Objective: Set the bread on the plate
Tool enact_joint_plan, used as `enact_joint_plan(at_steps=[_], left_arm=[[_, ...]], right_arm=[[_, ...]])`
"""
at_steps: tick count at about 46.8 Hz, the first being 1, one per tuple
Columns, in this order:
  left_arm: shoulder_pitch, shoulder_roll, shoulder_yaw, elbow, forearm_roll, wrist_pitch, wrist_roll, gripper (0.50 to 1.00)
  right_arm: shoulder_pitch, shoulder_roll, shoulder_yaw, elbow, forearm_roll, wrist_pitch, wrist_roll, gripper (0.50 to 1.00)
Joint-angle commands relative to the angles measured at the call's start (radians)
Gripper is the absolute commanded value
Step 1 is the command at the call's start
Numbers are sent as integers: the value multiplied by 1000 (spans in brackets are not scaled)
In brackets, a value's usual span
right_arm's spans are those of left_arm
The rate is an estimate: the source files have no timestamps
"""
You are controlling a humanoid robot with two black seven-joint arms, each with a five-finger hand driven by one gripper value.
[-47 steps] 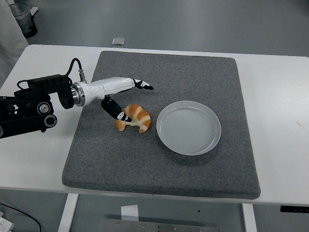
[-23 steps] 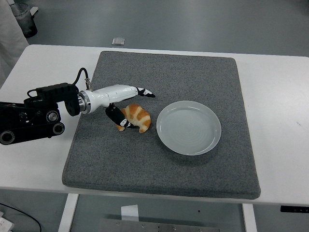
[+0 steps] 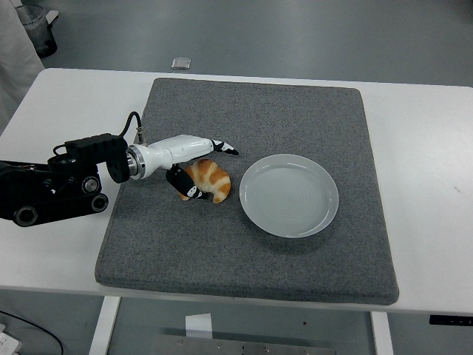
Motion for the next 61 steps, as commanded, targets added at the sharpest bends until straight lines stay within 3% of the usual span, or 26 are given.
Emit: enact_joint_plan(at_steps=[1,30,42,52,61], left_arm=[[0,-1,0,4,1,0,0,958],[10,-7,1,20,33,0,-4,932],[16,-7,1,20,66,-5,-3,810],[16,-5,1,20,67,-14,-6,615],[16,-5,1,20,78,-15,-7,557]], right_arm=[[0,0,0,0,0,0,0,932],[0,0,0,0,0,0,0,932],[0,0,0,0,0,0,0,932],[0,0,0,0,0,0,0,932],[0,0,0,0,0,0,0,932]])
